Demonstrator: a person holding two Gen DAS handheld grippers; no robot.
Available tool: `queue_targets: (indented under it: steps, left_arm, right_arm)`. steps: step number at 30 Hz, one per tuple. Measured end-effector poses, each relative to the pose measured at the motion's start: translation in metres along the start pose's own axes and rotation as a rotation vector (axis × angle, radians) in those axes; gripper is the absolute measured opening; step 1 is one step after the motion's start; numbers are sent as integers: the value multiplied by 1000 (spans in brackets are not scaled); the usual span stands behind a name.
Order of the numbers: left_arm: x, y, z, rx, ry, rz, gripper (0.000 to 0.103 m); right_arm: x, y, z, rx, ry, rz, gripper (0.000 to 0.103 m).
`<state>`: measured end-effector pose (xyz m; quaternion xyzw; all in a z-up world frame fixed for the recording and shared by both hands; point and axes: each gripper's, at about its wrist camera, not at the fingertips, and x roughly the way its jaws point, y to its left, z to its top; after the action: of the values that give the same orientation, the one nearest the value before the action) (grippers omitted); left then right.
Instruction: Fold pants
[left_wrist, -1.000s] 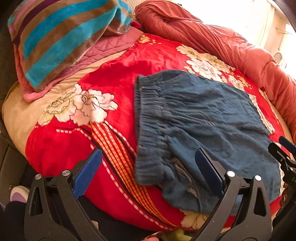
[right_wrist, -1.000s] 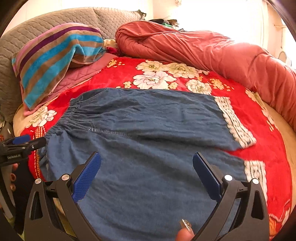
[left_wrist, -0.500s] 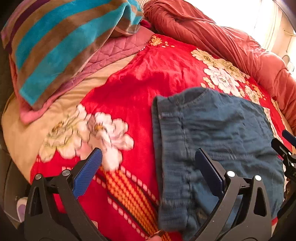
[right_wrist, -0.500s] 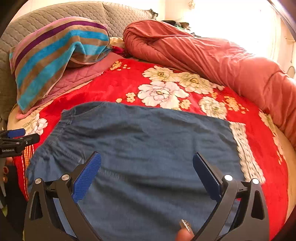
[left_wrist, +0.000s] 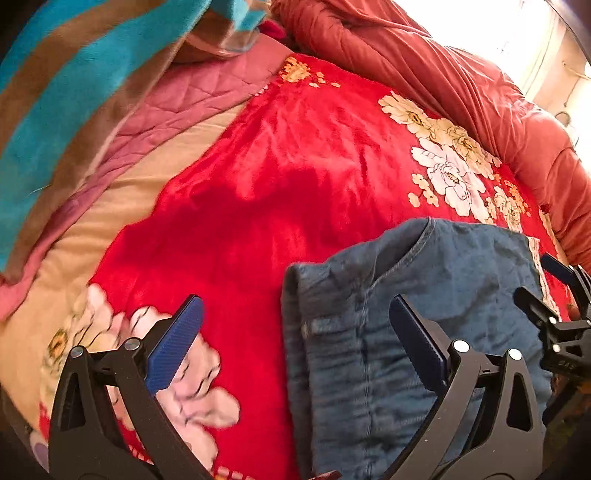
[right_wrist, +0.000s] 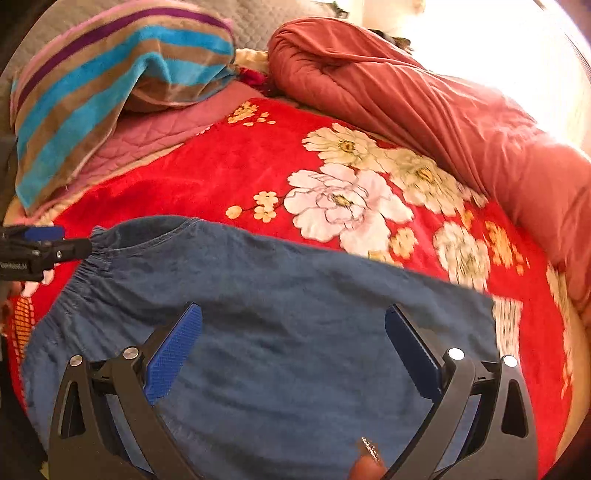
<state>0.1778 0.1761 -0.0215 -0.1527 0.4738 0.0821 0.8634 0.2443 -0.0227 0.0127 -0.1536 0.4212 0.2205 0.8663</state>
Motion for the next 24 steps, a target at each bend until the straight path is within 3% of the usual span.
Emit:
queue_targets:
  steps: [8, 10, 11, 12, 13, 17, 24]
  left_arm:
    - [29, -15, 14, 121, 8, 73, 93]
    - [37, -17, 14, 140, 17, 85, 81]
    - [40, -17, 13, 140, 24, 58, 60]
    - [42, -17, 12, 139, 32, 40, 45]
    - [42, -18, 10, 145, 26, 36, 37]
    - [29, -29, 3, 211, -49, 55, 30]
    - [-14, -27, -8, 205, -194, -12, 27]
  right_arm:
    - [30, 0, 17, -57, 41, 33, 99]
    - [37, 4, 20, -100, 50, 32, 99]
    - [40, 5, 21, -114, 51, 32, 99]
    - [43, 7, 23, -142, 54, 34, 99]
    - [45, 8, 24, -159, 54, 30, 99]
    - [55, 10, 30, -197, 57, 30, 99]
    - [68, 15, 39, -253, 60, 71, 99]
